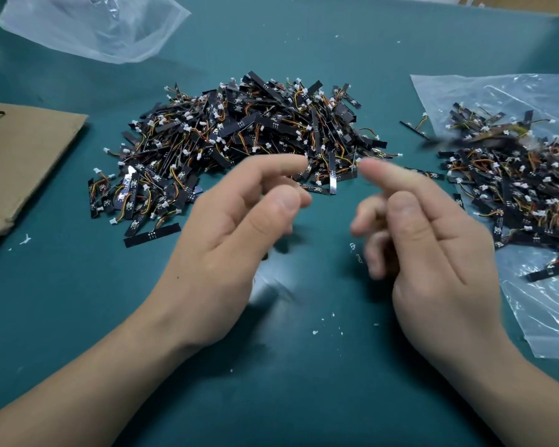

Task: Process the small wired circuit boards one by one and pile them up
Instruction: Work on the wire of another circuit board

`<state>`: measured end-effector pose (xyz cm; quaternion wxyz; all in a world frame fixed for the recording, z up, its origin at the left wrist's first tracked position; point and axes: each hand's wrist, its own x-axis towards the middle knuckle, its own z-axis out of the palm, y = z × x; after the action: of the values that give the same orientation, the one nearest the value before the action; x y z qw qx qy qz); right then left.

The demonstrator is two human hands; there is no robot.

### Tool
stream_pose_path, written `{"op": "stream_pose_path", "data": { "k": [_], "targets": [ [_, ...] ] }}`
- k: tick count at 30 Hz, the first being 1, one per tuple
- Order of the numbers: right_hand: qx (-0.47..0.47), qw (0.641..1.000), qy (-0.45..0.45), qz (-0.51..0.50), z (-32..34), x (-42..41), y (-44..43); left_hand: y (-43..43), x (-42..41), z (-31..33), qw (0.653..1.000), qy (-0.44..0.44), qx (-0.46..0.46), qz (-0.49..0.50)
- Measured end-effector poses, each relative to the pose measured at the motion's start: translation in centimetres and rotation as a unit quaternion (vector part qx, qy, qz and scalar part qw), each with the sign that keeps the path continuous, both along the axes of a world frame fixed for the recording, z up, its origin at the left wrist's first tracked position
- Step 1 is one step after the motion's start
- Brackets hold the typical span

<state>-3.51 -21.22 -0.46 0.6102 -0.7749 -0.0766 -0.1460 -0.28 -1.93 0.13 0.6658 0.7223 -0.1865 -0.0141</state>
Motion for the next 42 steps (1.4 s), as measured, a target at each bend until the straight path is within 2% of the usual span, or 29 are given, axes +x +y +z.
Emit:
{"op": "stream_pose_path", "data": {
  "k": [2, 4, 6, 8, 9, 10, 13, 18, 25, 30, 35, 38, 42],
  "targets": [
    [0.004, 1.0, 0.023, -0.006, -0.3, 0.2, 0.0, 0.1, 0.1, -0.2, 0.994, -0.045, 0.063, 0.075],
    [-0.064, 0.997, 0.037, 0.012, -0.4, 0.2, 0.1, 0.2, 0.2, -0.3, 0.966, -0.11, 0.184, 0.142],
    [-0.132, 0.99, 0.04, 0.032, -0.4, 0.0, 0.3, 0.0, 0.3, -0.5, 0.922, -0.108, 0.354, 0.111],
    [-0.162, 0.985, 0.035, 0.047, -0.3, -0.2, 0.5, -0.4, 0.2, -0.8, 0.854, -0.091, 0.51, 0.046],
    [-0.169, 0.984, 0.032, 0.051, -0.2, -0.2, 0.6, -0.5, 0.1, -1.0, 0.835, -0.098, 0.541, 0.029],
    [-0.17, 0.983, 0.03, 0.054, -0.2, -0.3, 0.6, -0.6, 0.0, -1.0, 0.83, -0.103, 0.547, 0.026],
    [-0.167, 0.983, 0.033, 0.061, 0.1, -0.3, 0.6, -0.3, -0.2, -0.8, 0.845, -0.114, 0.52, 0.051],
    [-0.177, 0.982, 0.035, 0.063, 0.1, -0.3, 0.7, -0.3, -0.2, -1.1, 0.843, -0.14, 0.514, 0.073],
    [-0.184, 0.981, 0.038, 0.051, 0.0, -0.4, 0.7, 0.0, 0.3, -1.2, 0.89, -0.14, 0.411, 0.137],
    [-0.173, 0.984, 0.034, -0.004, -0.1, -0.4, 0.7, -0.1, 0.0, -1.1, 0.918, -0.103, 0.348, 0.158],
    [-0.184, 0.98, 0.064, -0.046, -0.4, 0.0, 0.4, -0.1, -0.2, -1.2, 0.93, -0.113, 0.298, 0.183],
    [-0.214, 0.973, 0.082, -0.028, -0.6, 0.1, 0.5, -0.2, -0.2, -0.7, 0.934, -0.158, 0.278, 0.159],
    [-0.192, 0.979, 0.063, -0.018, -0.4, 0.2, 0.5, -0.5, -0.4, -0.5, 0.937, -0.215, 0.267, 0.07]
  ]
}}
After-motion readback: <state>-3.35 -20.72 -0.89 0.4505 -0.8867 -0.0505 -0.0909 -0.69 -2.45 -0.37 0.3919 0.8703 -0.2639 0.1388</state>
